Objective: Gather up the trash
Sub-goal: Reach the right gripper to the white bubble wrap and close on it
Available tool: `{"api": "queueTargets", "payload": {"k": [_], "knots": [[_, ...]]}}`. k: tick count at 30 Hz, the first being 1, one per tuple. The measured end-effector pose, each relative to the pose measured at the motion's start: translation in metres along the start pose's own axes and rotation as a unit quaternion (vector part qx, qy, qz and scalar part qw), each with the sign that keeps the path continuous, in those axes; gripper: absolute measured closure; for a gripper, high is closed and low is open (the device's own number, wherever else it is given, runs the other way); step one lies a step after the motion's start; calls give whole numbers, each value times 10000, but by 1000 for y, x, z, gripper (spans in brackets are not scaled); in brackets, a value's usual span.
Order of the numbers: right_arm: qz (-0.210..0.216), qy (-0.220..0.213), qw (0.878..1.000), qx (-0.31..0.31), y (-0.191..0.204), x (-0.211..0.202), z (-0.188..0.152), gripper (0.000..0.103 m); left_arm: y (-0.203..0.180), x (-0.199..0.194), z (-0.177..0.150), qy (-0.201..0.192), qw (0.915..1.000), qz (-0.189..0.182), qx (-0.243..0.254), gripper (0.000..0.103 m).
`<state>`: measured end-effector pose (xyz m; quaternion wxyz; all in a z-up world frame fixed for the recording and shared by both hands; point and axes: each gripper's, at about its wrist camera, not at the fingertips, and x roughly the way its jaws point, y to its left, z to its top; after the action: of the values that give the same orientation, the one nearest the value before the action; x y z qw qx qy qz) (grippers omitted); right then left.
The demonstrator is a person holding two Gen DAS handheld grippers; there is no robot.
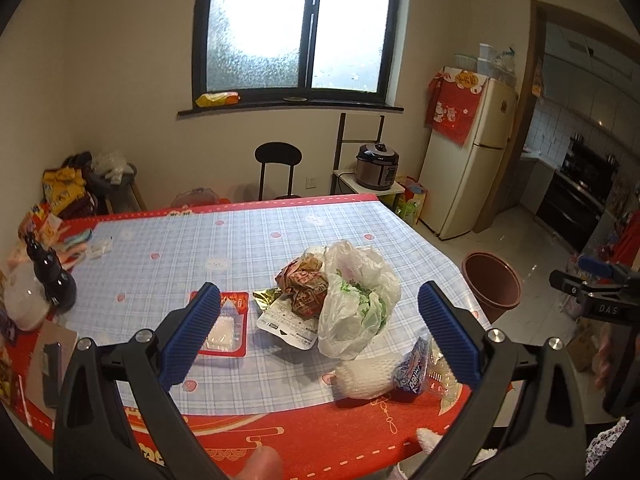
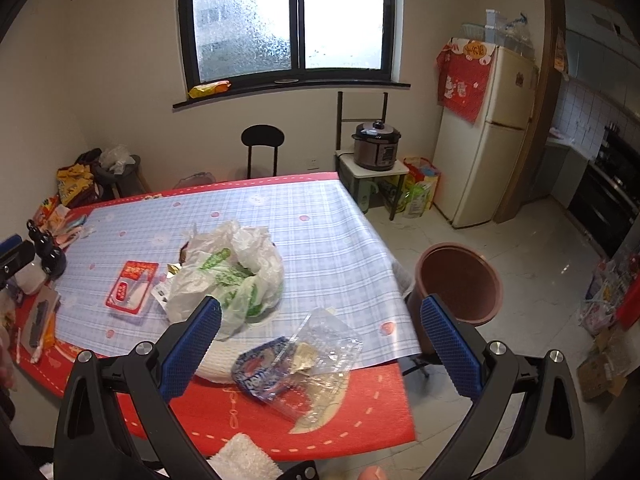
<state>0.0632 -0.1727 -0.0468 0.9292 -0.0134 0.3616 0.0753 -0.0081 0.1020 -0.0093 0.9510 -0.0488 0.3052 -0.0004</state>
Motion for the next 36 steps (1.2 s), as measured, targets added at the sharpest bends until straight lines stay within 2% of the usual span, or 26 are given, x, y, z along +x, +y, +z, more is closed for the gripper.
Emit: {"api": "queueTargets", "payload": {"k": [5,8,12,14,16,18,20,23,25,29,33,36], "knots": [[199,31,9997,130,15,19,-1,5,42,9,-9,-4,9996,284,-92,5],[331,65,9993,151,30,32,-3,5,68,18,-16,129,9993,232,-268,5],[375,28,9992,155,48,45,-8,5,98,26,-24,54,9983,247,-520,5],[375,137,9992,92,57,55,-12,5,109,32,-28,105,9977,361,-561,5],[570,414,9975,-30,66,66,-15,5,116,37,-32,251,9970,323,-660,6],[617,481,9966,-242,75,72,-16,5,117,40,-39,338,9961,362,-736,5],[610,520,9952,-559,85,81,-16,5,113,44,-45,431,9949,569,-711,5],[851,657,9874,-1160,100,102,-22,5,110,46,-54,494,9918,834,-831,6],[879,834,9804,-1554,111,121,-29,5,109,45,-59,485,9901,845,-1009,6],[1370,1440,9547,-2214,133,166,-51,5,106,45,-73,457,9864,1147,-1087,6],[1697,1821,9145,-3188,165,197,-87,7,107,46,-90,572,9792,1231,-1508,6],[1796,2063,8871,-3719,183,217,-112,19,104,43,-101,662,9750,1404,-1591,6]]}}
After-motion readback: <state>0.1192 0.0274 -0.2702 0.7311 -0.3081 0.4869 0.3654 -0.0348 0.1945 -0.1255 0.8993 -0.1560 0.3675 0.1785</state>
